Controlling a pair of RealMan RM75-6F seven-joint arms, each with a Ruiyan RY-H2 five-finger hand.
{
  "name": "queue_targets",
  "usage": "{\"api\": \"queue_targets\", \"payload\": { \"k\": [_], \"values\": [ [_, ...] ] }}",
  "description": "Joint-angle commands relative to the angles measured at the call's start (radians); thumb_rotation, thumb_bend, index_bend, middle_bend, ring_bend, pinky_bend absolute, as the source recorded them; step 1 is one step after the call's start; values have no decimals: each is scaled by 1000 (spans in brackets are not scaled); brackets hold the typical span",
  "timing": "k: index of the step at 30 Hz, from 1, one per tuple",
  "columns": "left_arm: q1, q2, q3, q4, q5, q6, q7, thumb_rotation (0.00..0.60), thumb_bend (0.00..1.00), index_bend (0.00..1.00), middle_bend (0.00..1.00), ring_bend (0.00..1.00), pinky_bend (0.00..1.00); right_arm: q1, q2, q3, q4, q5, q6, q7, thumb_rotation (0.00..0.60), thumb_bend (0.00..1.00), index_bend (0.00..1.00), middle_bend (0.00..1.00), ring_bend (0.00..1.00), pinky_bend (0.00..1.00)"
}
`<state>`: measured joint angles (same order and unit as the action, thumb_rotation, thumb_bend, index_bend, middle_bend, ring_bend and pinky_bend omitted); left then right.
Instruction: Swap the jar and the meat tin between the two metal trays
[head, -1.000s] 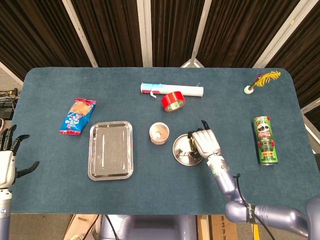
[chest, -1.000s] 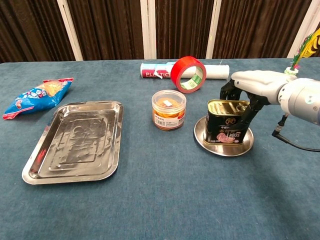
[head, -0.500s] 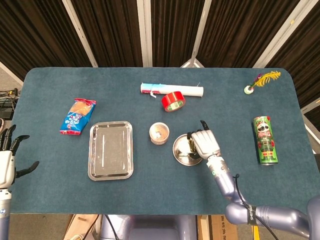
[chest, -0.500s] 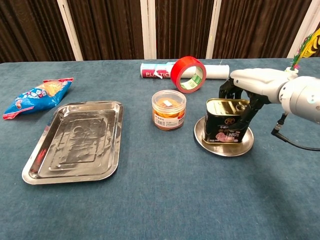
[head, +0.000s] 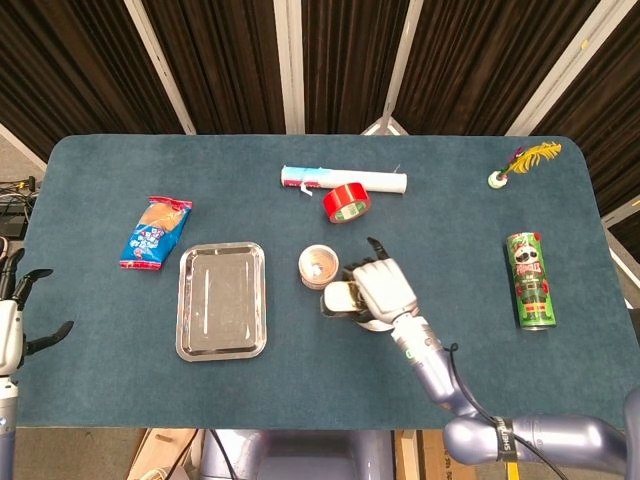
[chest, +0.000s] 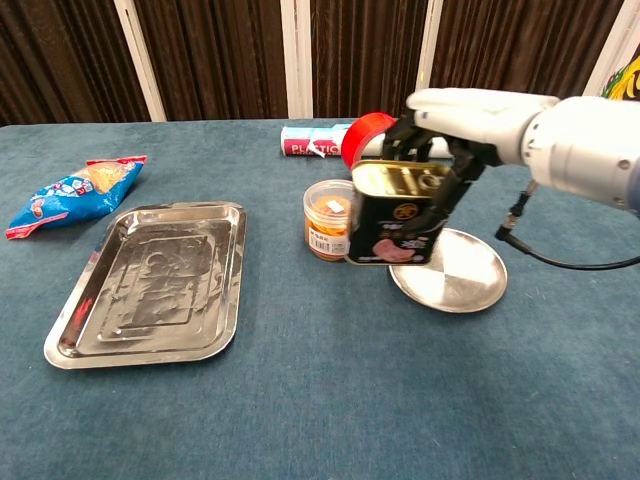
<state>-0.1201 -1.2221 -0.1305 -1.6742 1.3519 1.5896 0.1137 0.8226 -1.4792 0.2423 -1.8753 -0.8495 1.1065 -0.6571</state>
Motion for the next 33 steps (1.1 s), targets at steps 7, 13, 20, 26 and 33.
{"api": "queue_targets", "payload": {
  "k": [7, 13, 20, 26, 33],
  "values": [
    [8, 14, -8, -1, -2, -5, -27, 600, 134, 275, 9, 0, 130, 111, -172, 34, 22, 84, 46, -121, 600, 408, 614, 577, 415, 0],
    [10, 25, -11, 1, -3, -17, -46, 600, 134, 278, 9, 0, 127, 150, -256, 38, 84, 105, 83, -166, 600, 409, 614, 577, 415, 0],
    [12, 35, -11, -3, -2, -28, -60, 600, 135, 278, 9, 0, 127, 165, -304, 28, 159, 125, 89, -180, 600, 409, 614, 577, 415, 0],
    [14, 36, -12, -5, 1, -30, -59, 600, 134, 278, 7, 0, 127, 164, -306, 18, 200, 141, 71, -174, 600, 408, 613, 577, 414, 0],
    [18, 35, -14, -8, 5, -25, -52, 600, 135, 279, 4, 0, 127, 160, -280, 4, 190, 154, 26, -158, 600, 246, 431, 488, 323, 0]
  ]
}}
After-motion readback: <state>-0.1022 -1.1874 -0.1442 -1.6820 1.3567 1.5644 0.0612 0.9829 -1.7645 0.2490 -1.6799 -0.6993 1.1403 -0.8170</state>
